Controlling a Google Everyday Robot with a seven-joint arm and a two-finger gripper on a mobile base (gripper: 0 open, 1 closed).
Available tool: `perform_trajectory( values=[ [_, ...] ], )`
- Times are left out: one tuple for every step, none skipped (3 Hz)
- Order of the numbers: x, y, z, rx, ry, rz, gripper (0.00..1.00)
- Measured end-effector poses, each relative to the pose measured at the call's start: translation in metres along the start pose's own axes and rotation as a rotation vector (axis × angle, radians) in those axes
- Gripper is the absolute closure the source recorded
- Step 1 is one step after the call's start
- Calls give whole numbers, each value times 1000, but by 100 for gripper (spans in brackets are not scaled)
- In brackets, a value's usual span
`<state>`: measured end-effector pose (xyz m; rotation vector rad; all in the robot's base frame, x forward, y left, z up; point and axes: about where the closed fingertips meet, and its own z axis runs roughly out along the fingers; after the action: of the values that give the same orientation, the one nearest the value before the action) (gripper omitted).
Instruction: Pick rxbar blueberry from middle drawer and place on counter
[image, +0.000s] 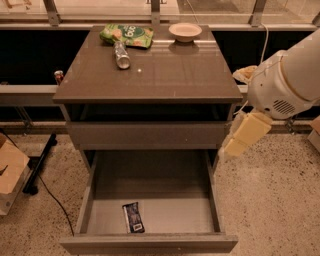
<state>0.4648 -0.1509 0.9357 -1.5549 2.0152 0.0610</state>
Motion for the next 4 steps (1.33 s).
perform_trajectory(
  values=[
    [-6, -2, 35, -2, -106, 13, 0],
    [-6, -2, 35, -3, -106, 13, 0],
    [-10, 6, 58, -24, -124, 34, 0],
    [-14, 16, 96, -70, -176, 50, 0]
  ],
)
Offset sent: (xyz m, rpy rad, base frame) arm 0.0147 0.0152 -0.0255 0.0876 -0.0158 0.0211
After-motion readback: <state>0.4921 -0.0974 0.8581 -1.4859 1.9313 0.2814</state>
